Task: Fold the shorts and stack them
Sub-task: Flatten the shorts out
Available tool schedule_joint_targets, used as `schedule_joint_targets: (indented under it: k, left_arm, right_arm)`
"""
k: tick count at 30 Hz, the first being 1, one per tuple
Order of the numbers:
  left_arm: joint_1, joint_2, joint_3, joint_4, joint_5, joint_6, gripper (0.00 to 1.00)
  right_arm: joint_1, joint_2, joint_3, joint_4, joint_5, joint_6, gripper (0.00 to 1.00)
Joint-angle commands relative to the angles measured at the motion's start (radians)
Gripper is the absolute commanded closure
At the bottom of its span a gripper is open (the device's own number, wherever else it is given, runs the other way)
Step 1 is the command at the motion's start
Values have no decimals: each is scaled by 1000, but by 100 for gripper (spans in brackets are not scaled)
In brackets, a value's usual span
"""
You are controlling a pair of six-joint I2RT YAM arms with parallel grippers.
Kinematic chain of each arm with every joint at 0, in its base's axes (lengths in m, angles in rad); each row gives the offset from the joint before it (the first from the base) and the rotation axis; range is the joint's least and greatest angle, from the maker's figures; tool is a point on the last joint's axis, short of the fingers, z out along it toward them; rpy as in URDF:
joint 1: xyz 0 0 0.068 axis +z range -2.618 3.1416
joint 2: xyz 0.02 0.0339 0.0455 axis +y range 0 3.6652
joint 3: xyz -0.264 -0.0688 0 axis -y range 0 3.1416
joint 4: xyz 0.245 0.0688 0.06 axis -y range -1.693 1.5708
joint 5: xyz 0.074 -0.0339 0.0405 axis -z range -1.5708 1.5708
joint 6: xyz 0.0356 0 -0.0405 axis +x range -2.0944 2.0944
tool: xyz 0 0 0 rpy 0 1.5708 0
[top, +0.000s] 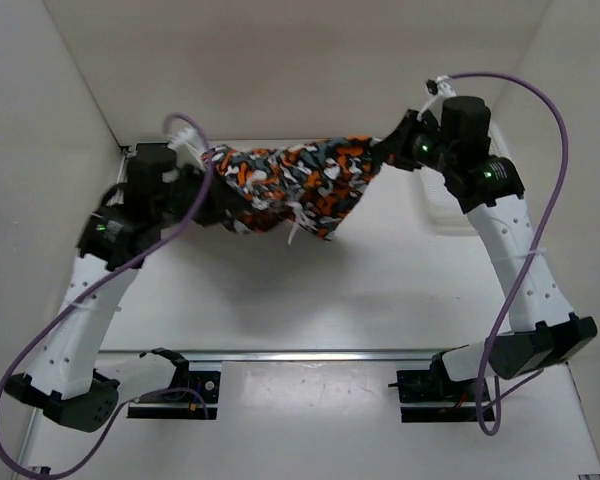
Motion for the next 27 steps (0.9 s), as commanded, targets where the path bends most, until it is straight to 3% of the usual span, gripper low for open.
schedule_joint_targets:
  k: [1, 2, 3, 4, 5, 6, 8, 13, 16, 18, 23, 27]
  left_arm:
    - [-157, 40, -209, 91, 48, -117, 43]
    - [-178, 72, -250, 91, 48, -117, 30]
    - [-178, 90, -251, 76, 48, -117, 20]
    - [-187, 110, -251, 54, 48, -103, 14]
    - [-187, 136, -208, 28, 15, -88, 13]
    - [-187, 145, -182, -2, -25, -88, 8]
    - [-132, 146, -142, -79, -154, -74, 9]
    - [70, 146, -198, -102, -242, -34, 37]
    - [239, 156, -304, -75, -205, -10, 35]
    - [338, 187, -347, -44, -139, 2, 28]
    - [383, 251, -375, -4, -102, 13, 28]
    - [405, 236, -375, -4, -93, 23, 28]
  right_arm:
    - [-147, 2, -205, 7, 117, -52, 100]
    - [-179, 13, -223, 7, 133, -66, 68]
    - [-236, 52, -223, -11, 134, -75, 51]
    - [-261, 72, -208, -41, 111, -75, 41]
    - [-275, 85, -171, -87, 102, -75, 37]
    - [-275, 85, -171, -88, 101, -88, 37]
    - [-254, 48, -171, -88, 101, -97, 37]
    - [-85, -90, -356, -112, 129, -97, 39]
    - [65, -151, -500, -96, 56, -40, 37]
    - [218, -151, -637, -66, 34, 3, 33]
    - [522, -18, -659, -57, 227, 52, 26]
    - [553, 123, -570, -57, 315, 21, 25]
